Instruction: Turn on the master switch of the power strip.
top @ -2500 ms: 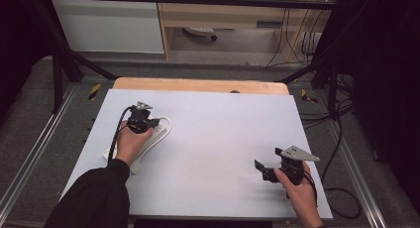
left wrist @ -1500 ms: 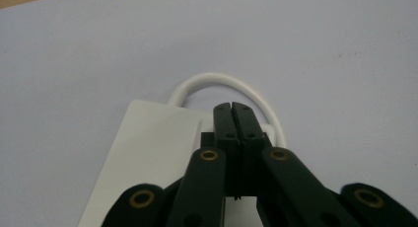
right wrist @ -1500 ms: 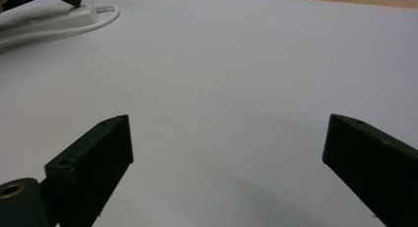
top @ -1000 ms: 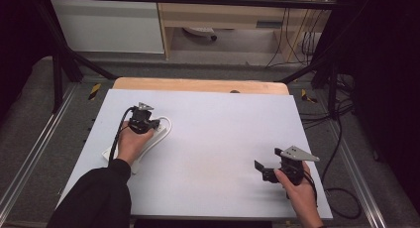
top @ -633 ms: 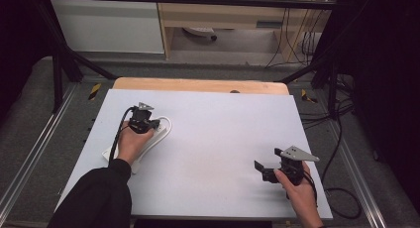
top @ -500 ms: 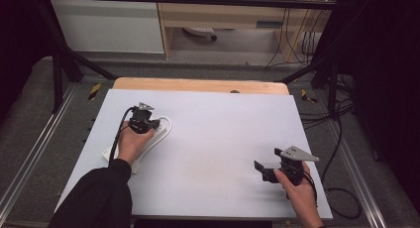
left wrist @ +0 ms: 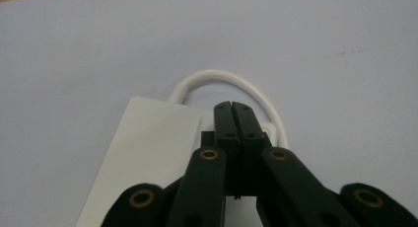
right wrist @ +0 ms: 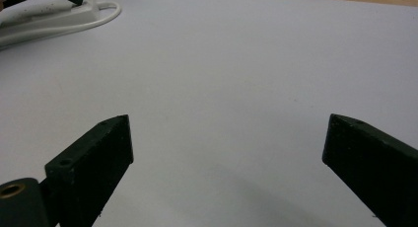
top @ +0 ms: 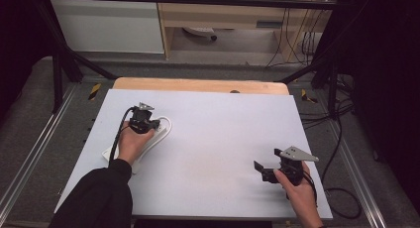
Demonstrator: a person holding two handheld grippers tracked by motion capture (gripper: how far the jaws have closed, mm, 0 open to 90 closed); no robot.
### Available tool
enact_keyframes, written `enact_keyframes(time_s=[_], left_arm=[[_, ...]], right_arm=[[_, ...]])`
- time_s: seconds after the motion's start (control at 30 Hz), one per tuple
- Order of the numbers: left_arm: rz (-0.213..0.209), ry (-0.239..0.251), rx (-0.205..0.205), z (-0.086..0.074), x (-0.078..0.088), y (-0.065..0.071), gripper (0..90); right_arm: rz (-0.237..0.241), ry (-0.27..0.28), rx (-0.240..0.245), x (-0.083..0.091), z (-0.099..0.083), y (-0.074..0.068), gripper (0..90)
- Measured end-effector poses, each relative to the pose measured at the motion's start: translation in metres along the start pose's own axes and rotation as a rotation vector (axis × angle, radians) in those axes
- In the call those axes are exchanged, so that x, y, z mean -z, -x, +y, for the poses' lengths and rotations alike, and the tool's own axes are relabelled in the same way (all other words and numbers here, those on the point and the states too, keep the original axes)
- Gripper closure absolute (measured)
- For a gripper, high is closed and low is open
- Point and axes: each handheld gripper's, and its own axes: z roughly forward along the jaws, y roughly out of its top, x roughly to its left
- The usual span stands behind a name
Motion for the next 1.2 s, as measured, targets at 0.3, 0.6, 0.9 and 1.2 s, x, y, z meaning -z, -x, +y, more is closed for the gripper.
enact_keyframes(time_s=[0.3,0.6,0.9,1.2], left_arm=[[0.004,-0.002,0.0,0.0002,-0.0002,0.0004,90.0],[0.002,-0.003,0.002,0.0002,-0.0003,0.0002,90.0],[-0.009,-0.002,0.006,0.0003,-0.0011,0.0015,90.0],[0.007,-0.013,-0.009,0.0017,-0.0017,0.0033,90.0]], right_arm=[[0.003,-0.003,-0.002,0.0002,0.0,-0.0002,5.4],[0.004,-0.005,0.003,-0.0002,-0.0001,-0.0005,5.4],[0.005,-0.005,0.004,-0.0001,-0.0002,-0.0006,5.4],[0.006,-0.008,0.002,-0.0002,-0.0004,-0.0008,5.4]])
